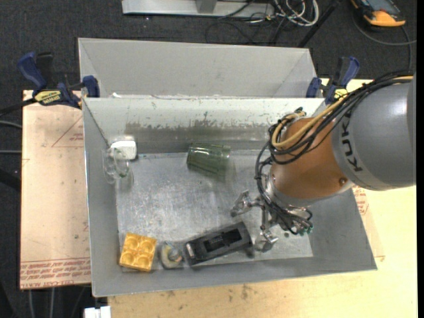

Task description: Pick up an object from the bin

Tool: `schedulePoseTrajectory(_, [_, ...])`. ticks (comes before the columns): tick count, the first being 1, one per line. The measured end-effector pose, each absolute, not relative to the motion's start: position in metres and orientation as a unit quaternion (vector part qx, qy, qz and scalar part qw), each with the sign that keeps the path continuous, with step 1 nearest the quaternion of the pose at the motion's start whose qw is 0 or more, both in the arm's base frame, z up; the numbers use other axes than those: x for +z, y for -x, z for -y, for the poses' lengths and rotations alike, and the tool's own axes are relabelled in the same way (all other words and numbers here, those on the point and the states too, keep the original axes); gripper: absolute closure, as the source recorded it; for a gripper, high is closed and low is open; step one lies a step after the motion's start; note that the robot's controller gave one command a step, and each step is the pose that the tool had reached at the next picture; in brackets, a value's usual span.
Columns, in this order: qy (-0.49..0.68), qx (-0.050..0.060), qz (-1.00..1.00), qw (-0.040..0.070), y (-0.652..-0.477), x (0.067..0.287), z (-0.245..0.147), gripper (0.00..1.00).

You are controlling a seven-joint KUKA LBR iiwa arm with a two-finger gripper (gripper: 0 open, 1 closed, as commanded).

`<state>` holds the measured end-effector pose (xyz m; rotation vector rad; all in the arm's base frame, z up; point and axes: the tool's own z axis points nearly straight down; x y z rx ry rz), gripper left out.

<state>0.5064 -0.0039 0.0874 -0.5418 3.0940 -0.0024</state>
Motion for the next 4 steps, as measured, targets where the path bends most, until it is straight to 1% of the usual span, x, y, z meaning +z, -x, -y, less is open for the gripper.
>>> schedulePoseTrajectory(1, [0.288, -0.001, -0.957, -0.002, -0.528, 0.074, -0.025, 1.0])
schedulePoseTrajectory(2, [0.289, -0.001, -0.957, -0.002, -0.528, 0.074, -0.025, 1.0])
schedulePoseTrajectory(3, [0.357, 0.0, -0.934, 0.006, -0.483, 0.154, -0.034, 1.0])
schedulePoseTrajectory(4, [0.357, -0.001, -0.934, 0.006, -0.483, 0.154, -0.034, 1.0])
